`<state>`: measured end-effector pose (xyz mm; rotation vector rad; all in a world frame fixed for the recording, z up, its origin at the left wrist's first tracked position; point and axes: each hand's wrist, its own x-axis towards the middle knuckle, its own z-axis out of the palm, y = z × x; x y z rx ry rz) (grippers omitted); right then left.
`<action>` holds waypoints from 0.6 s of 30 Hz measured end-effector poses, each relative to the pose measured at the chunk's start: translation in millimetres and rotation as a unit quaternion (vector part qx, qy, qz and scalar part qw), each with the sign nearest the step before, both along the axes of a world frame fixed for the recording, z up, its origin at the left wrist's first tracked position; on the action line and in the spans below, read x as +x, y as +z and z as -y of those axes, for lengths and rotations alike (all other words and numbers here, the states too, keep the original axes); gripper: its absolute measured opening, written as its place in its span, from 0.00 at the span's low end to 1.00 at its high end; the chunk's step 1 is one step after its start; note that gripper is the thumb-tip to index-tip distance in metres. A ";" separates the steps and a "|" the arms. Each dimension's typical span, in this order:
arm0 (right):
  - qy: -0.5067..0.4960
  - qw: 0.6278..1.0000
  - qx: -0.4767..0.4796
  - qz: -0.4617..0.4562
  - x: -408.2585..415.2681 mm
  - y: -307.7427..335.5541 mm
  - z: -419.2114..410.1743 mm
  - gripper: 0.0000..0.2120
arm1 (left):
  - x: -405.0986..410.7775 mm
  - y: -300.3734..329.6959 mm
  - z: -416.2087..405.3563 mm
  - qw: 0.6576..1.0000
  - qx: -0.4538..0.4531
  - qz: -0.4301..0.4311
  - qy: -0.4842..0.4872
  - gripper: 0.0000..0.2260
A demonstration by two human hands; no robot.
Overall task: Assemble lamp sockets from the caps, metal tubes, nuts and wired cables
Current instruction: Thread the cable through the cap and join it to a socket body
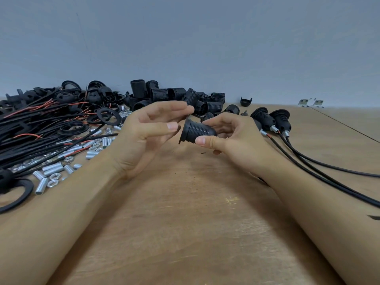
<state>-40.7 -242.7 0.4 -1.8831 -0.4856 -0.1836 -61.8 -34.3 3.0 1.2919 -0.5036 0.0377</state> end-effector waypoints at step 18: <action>0.033 0.999 -0.005 -0.019 1.0 0.4 0.9 0.12 | -1.1 2.8 11.2 0.985 0.036 -0.024 0.167 0.21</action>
